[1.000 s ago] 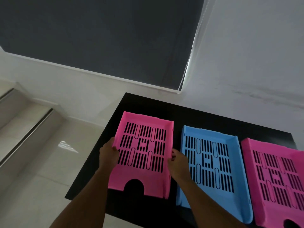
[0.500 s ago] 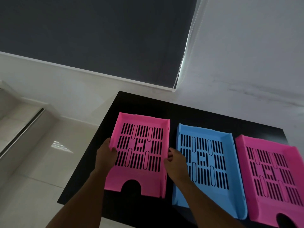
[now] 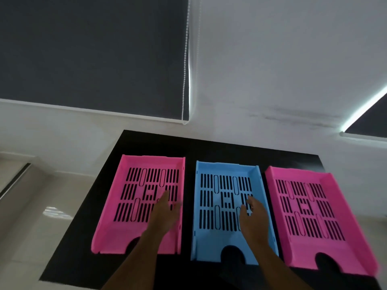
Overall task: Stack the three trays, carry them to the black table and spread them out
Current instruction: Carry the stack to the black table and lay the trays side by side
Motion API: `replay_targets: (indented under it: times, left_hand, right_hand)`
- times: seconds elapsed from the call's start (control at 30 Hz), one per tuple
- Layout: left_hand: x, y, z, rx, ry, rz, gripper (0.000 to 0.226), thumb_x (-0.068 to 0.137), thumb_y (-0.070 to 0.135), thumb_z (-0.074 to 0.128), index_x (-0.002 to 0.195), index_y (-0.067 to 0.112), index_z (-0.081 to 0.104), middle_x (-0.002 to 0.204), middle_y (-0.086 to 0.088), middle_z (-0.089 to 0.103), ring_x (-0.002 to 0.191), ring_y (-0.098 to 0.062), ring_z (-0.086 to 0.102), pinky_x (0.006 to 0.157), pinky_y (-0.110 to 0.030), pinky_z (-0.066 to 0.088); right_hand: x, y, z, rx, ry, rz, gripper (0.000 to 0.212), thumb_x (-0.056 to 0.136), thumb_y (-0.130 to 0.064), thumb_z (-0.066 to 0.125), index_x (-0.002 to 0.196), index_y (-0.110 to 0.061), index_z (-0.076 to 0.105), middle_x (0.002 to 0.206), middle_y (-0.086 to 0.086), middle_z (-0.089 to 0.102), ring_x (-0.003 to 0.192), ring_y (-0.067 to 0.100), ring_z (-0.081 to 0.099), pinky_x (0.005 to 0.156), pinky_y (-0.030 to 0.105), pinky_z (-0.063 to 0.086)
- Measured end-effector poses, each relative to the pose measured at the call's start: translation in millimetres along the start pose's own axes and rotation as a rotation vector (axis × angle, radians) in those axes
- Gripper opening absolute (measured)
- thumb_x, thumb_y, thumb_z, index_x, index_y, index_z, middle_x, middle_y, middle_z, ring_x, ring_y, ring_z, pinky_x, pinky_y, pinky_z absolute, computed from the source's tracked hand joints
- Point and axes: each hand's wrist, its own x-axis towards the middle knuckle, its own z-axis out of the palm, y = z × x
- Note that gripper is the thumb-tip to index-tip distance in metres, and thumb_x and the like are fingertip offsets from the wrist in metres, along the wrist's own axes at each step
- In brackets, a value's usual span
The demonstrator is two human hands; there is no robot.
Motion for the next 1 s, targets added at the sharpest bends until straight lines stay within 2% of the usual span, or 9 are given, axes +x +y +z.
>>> replay_targets:
  times: [0.1, 0.13, 0.3, 0.4, 0.5, 0.6, 0.73, 0.83, 1.0]
  left_hand:
    - [-8.6, 13.9, 30.9, -0.044, -0.090, -0.019, 0.078, 0.093, 0.048, 0.055, 0.153, 0.016, 0.017, 0.158, -0.013, 0.033, 0.142, -0.031, 0.036, 0.113, -0.047, 0.030]
    - [-11.1, 17.5, 38.8, -0.053, -0.092, -0.035, 0.083, 0.092, 0.049, 0.056, 0.155, 0.017, 0.012, 0.159, -0.013, 0.030, 0.144, -0.032, 0.033, 0.115, -0.049, 0.028]
    - [-16.7, 30.5, 58.7, 0.010, -0.127, -0.044, 0.088, 0.094, 0.041, 0.058, 0.155, 0.018, 0.000, 0.159, -0.017, 0.028, 0.140, -0.037, 0.038, 0.115, -0.052, 0.031]
    - [-20.8, 37.0, 64.4, 0.052, -0.155, -0.023, 0.085, 0.095, 0.037, 0.057, 0.155, 0.017, 0.000, 0.158, -0.019, 0.028, 0.135, -0.040, 0.044, 0.113, -0.055, 0.036]
    - [-22.4, 39.5, 71.0, 0.063, -0.140, -0.007, 0.078, 0.098, 0.022, 0.054, 0.155, 0.014, 0.001, 0.158, -0.021, 0.028, 0.132, -0.043, 0.047, 0.112, -0.053, 0.038]
    - [-21.9, 42.5, 73.7, 0.133, -0.110, 0.010, 0.073, 0.099, 0.017, 0.053, 0.154, 0.008, 0.007, 0.150, -0.028, 0.039, 0.121, -0.043, 0.057, 0.105, -0.050, 0.048]
    - [-20.1, 49.0, 72.4, 0.166, -0.069, -0.018, 0.066, 0.098, 0.018, 0.055, 0.152, 0.005, 0.020, 0.125, -0.036, 0.059, 0.094, -0.037, 0.071, 0.082, -0.044, 0.061]
    - [-19.9, 52.4, 72.6, 0.173, -0.066, -0.016, 0.063, 0.098, 0.020, 0.056, 0.151, 0.003, 0.025, 0.110, -0.034, 0.067, 0.063, -0.016, 0.071, 0.061, -0.026, 0.061]
    - [-17.5, 58.4, 77.4, 0.196, -0.030, -0.009, 0.061, 0.097, 0.019, 0.057, 0.149, 0.002, 0.028, 0.118, -0.039, 0.060, 0.101, -0.045, 0.066, 0.086, -0.050, 0.058]
  right_hand:
    - [7.3, 25.8, -29.3, -0.001, 0.026, 0.058, 0.035, 0.094, -0.018, 0.061, 0.128, -0.011, 0.056, 0.124, 0.018, 0.059, 0.105, 0.030, 0.065, 0.080, 0.050, 0.062]
    - [8.7, 33.1, -37.8, -0.029, 0.030, 0.068, 0.037, 0.093, -0.022, 0.062, 0.128, -0.012, 0.055, 0.123, 0.018, 0.058, 0.104, 0.031, 0.065, 0.080, 0.050, 0.062]
    - [9.7, 69.3, -64.1, -0.302, 0.077, 0.198, 0.080, 0.083, -0.041, 0.074, 0.145, -0.004, 0.040, 0.143, 0.018, 0.052, 0.132, 0.037, 0.050, 0.111, 0.058, 0.040]
    - [6.1, 86.0, -69.7, -0.246, -0.035, 0.283, 0.095, 0.085, -0.047, 0.070, 0.155, -0.006, 0.020, 0.161, 0.017, 0.029, 0.146, 0.037, 0.032, 0.118, 0.055, 0.029]
    - [4.9, 95.1, -71.2, -0.115, -0.102, 0.308, 0.093, 0.089, -0.042, 0.067, 0.158, -0.011, 0.013, 0.166, 0.013, 0.017, 0.151, 0.033, 0.021, 0.120, 0.052, 0.022]
    - [6.9, 96.3, -72.9, -0.089, -0.139, 0.283, 0.087, 0.092, -0.039, 0.065, 0.158, -0.013, 0.016, 0.165, 0.012, 0.019, 0.151, 0.032, 0.022, 0.120, 0.052, 0.023]
    - [10.3, 95.7, -73.5, -0.053, -0.171, 0.239, 0.075, 0.094, -0.033, 0.062, 0.156, -0.013, 0.024, 0.161, 0.011, 0.031, 0.147, 0.033, 0.032, 0.118, 0.055, 0.030]
    - [14.6, 96.0, -73.2, -0.039, -0.202, 0.208, 0.063, 0.096, -0.027, 0.060, 0.151, -0.011, 0.035, 0.153, 0.013, 0.045, 0.140, 0.032, 0.044, 0.115, 0.055, 0.037]
    - [16.0, 94.3, -71.2, -0.061, -0.193, 0.194, 0.056, 0.098, -0.023, 0.057, 0.149, -0.007, 0.040, 0.147, 0.014, 0.052, 0.136, 0.032, 0.049, 0.113, 0.052, 0.041]
